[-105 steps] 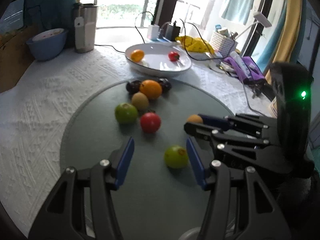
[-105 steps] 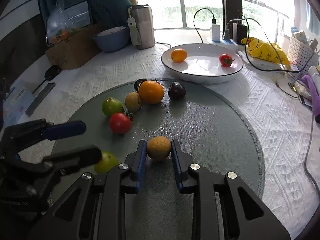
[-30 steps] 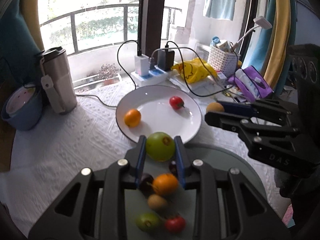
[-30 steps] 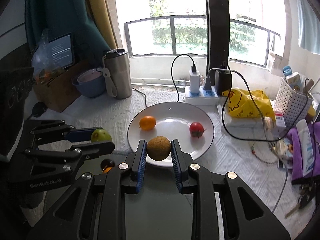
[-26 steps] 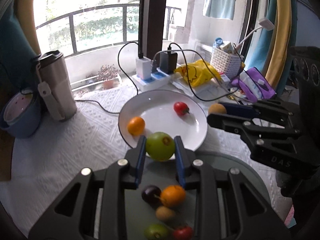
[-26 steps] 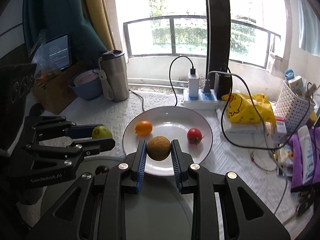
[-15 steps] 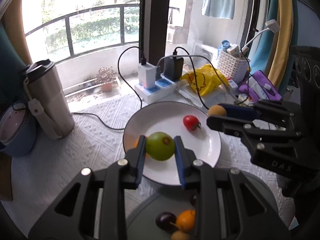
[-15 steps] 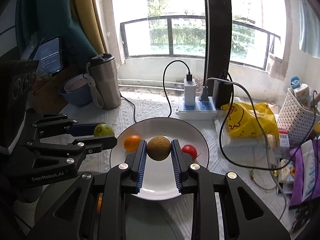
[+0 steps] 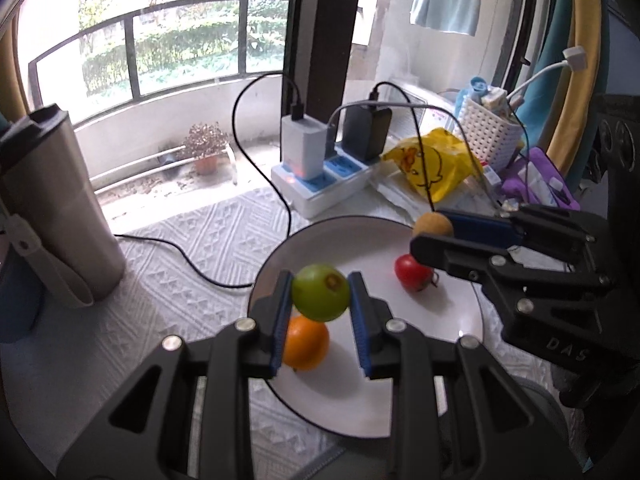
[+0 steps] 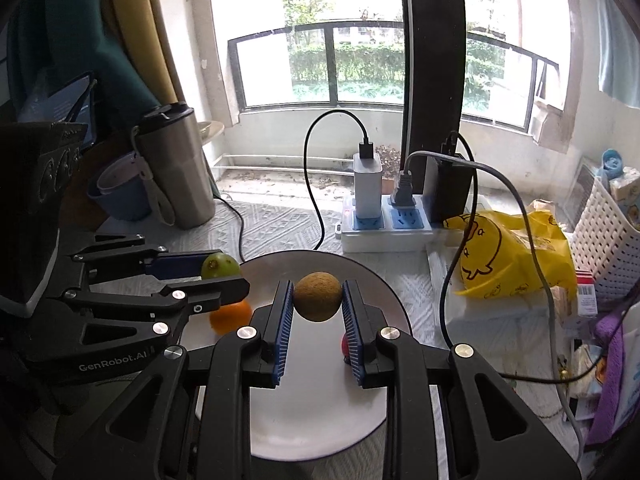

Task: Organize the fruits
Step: 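Carry the yellow-brown and green fruits over the white plate with both grippers, then open both grippers to drop the two fruits onto the plate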

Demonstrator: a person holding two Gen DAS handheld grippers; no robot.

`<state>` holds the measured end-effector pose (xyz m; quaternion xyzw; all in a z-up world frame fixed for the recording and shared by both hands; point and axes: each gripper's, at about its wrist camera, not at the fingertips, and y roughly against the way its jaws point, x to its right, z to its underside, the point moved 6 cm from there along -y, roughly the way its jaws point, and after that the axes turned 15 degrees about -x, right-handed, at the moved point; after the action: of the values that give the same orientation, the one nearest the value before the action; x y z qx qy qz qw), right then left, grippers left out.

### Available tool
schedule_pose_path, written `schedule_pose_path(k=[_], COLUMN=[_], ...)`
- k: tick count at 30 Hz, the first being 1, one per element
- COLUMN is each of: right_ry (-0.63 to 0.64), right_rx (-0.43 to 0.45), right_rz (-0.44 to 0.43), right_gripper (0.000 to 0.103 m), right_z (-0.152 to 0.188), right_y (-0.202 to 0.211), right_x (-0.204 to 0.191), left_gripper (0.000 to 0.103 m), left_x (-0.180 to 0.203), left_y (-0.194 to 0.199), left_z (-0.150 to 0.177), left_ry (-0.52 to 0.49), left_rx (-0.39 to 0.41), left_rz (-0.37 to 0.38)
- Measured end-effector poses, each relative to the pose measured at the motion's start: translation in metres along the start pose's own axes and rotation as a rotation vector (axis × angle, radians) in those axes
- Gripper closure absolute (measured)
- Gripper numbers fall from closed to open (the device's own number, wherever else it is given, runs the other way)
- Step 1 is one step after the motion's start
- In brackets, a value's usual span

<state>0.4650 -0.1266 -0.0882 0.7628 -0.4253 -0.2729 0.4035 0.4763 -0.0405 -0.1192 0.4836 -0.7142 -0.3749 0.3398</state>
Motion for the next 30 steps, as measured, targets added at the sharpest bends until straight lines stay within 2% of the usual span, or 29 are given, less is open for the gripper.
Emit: schedule_pose_path(k=[10,19,30], right_ry=[-0.005,-0.016,-0.039], right_rx=[-0.035,-0.082,-0.091], right_rz=[-0.012,-0.026,-0.029], right_gripper=[0.076,0.076,0.076], right_z=[-0.015,-0.009,-0.009], right_y=[-0.035,-0.06,-0.062], right_x=[0.006,0.012,0.016], left_gripper=[0.074,0.073,0.068], left_x=[-0.005,-0.011,-0.012], left_y=[-0.024,-0.04,-0.027], left_z=[-0.009,-0.009,-0.009], left_ry=[0.009,0.024,0.027], left_rx=[-0.039,-0.079,-0.048], left_rz=[0.013,0.001,-0.012])
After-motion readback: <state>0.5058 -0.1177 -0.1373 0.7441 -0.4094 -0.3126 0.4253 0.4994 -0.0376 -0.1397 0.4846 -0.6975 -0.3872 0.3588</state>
